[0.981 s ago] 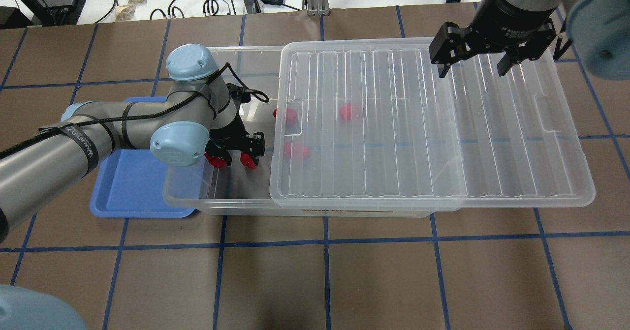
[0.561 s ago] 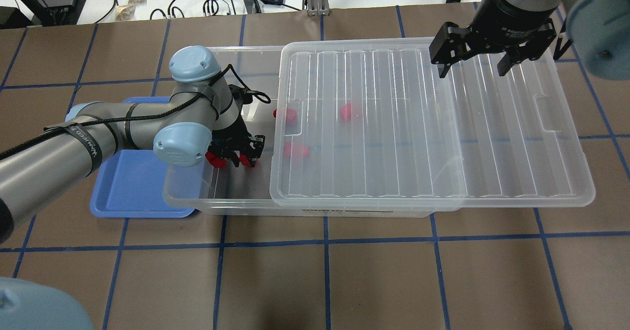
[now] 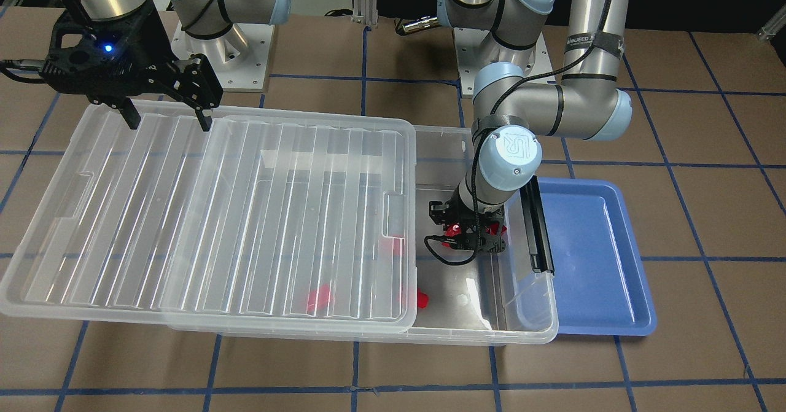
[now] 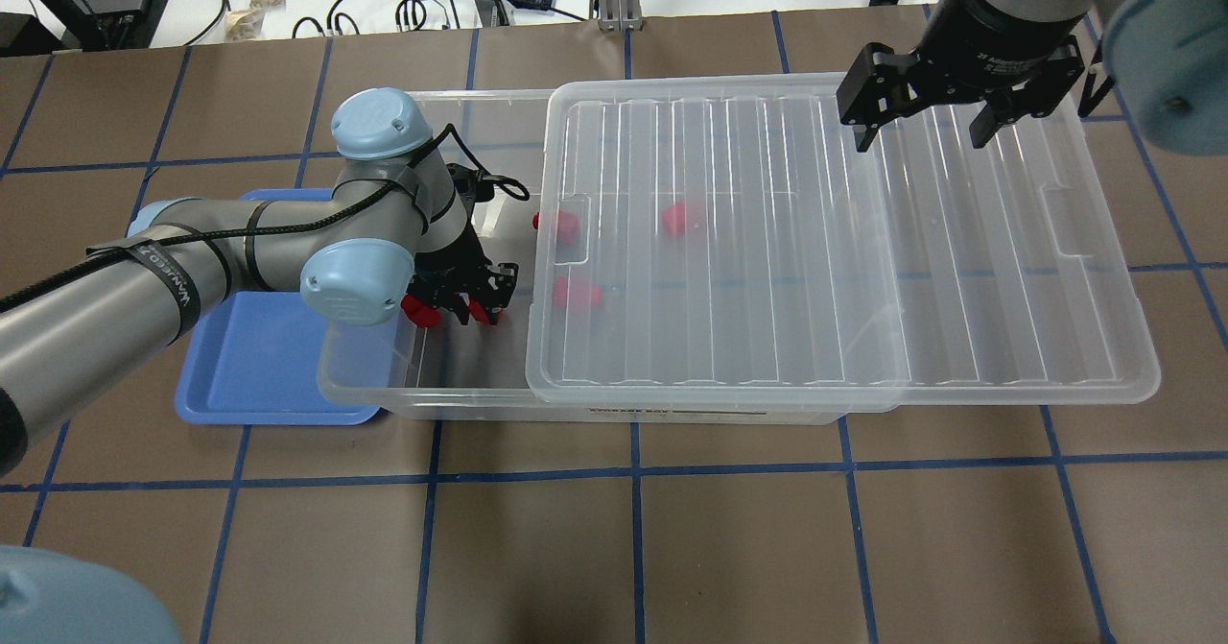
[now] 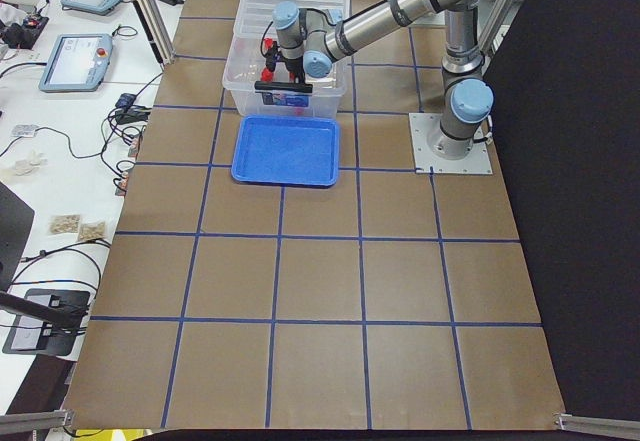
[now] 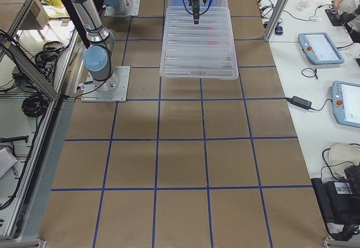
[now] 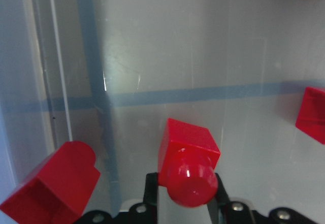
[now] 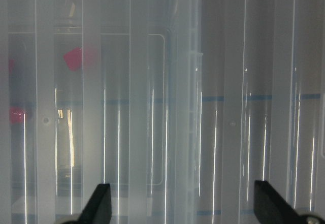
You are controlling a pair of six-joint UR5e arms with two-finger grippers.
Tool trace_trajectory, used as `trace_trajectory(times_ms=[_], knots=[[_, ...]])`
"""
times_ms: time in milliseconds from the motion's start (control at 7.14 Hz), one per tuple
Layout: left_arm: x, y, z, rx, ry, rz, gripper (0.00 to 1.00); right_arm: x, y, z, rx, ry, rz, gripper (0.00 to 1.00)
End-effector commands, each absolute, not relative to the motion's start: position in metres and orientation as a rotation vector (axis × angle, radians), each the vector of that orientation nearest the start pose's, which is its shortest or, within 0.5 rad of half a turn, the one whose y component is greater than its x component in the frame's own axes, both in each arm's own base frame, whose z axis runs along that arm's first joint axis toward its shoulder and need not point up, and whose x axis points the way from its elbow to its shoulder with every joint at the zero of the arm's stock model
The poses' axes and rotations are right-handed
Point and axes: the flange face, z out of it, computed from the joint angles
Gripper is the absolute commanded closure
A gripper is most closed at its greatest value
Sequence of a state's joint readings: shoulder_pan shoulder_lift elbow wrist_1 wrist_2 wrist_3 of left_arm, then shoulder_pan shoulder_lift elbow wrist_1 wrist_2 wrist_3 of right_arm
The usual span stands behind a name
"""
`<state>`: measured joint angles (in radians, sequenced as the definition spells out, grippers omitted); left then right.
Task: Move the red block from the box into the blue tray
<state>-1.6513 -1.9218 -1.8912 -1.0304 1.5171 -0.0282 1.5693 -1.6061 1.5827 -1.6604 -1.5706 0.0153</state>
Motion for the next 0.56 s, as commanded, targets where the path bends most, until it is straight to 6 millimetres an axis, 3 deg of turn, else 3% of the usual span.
trace_trajectory(times_ms=[0,280,420], knots=[[-0.182,-0.528,0.218,0.059,3.183,0.174,1.0,0.133,-0.488,0.508,0.026,3.136,-0.176,0.0],[-0.182,-0.528,0.235,0.065,3.181,0.127,1.0,0.133,-0.488,0.509,0.026,3.134,-0.18,0.0],[-0.181,-0.53,0.253,0.038,3.173,0.089,1.0,0.133,-0.488,0.509,0.026,3.134,-0.18,0.0]])
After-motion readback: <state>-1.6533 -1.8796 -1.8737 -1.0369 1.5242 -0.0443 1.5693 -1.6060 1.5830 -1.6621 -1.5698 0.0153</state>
